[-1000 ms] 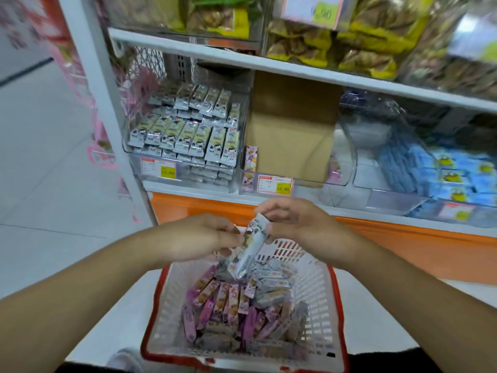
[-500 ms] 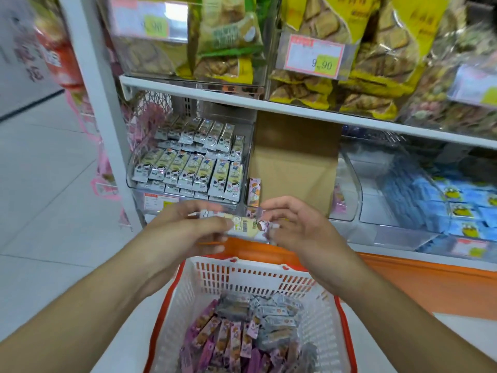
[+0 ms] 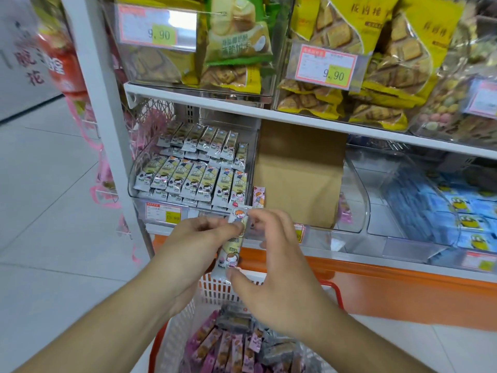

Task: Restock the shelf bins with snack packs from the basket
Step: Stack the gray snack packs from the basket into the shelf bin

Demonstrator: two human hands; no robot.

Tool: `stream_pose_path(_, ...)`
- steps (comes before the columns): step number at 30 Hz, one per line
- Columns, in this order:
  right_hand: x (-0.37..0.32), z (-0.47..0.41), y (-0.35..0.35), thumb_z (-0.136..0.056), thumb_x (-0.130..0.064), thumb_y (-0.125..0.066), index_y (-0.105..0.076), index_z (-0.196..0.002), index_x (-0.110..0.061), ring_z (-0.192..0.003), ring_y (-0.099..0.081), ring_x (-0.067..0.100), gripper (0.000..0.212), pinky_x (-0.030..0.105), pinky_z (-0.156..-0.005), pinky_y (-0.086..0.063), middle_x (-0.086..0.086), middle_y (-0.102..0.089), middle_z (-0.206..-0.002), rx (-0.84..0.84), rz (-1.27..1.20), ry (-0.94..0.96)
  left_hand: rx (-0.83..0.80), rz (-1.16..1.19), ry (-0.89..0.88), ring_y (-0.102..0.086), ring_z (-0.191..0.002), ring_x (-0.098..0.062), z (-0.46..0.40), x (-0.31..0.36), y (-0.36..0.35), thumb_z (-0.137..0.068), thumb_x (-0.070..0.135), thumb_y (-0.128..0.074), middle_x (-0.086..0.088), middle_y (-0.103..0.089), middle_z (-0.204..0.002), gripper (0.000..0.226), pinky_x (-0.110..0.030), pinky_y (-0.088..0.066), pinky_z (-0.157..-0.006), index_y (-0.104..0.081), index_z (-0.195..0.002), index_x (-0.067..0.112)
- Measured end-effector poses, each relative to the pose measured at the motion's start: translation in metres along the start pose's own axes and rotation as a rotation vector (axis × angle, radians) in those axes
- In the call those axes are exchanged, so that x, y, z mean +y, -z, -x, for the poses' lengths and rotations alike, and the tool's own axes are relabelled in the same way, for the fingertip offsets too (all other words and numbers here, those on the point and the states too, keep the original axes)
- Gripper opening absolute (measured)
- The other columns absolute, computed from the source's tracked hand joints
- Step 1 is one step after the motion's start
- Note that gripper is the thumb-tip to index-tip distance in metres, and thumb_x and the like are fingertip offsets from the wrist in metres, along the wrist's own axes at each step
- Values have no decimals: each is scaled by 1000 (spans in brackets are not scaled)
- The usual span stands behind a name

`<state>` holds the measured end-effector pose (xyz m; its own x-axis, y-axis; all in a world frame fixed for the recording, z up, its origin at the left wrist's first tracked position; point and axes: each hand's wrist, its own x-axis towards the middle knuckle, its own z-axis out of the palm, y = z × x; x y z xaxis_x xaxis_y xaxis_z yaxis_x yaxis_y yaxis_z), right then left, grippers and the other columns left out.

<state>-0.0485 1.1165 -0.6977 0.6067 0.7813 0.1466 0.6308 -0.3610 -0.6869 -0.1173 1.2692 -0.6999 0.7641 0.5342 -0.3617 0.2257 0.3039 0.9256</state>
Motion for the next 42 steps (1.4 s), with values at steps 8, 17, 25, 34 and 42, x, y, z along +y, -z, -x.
stream_pose_path(8, -1, -18, 4, -88, -45, -80, -29, -153, -51, -146, -17, -12, 83, 13, -113, -20, -39, -22, -151, -46, 22, 24, -2, 1, -12, -73, -104, -35, -1, 5, 6, -59, 55, -90, -14, -77, -105, 62, -60, -57, -96, -76, -106, 18)
stream_pose_path(17, 14, -122, 32, -82, -46, -86, -36, -151, -37, -135, -39, 6, 86, 24, -106, -31, -14, -45, -141, 89, 137, -33, 338, -550, -153, -54, -122, -22, -26, 21, 49, -101, 50, -53, -1, -57, -136, 45, -43, -42, -107, -53, -137, 23)
stream_pose_path(25, 46, -232, 41, -86, -52, -81, -48, -148, -19, -134, -52, 26, 78, 35, -107, -45, 8, -59, -141, 8, 277, -150, 553, -645, -40, -15, -153, -36, -50, 27, 99, -98, 52, -56, -13, -16, -164, 85, -53, -20, -123, -12, -162, 17)
stream_pose_path(34, 54, -263, 36, -86, -61, -76, -28, -160, -37, -146, -30, 44, 91, 45, -118, -33, 17, -29, -158, -18, 425, -237, 424, -645, -16, -21, -152, -34, -64, 17, 101, -93, 59, -53, -8, -20, -166, 88, -55, -24, -122, -11, -163, 24)
stream_pose_path(42, 53, -258, 36, -94, -64, -62, -17, -165, -38, -149, -20, 39, 88, 44, -118, -28, 15, -26, -163, -83, 455, -222, 427, -670, -10, -17, -154, -35, -67, 12, 102, -100, 54, -51, -5, -12, -170, 86, -57, -22, -123, -1, -164, 27)
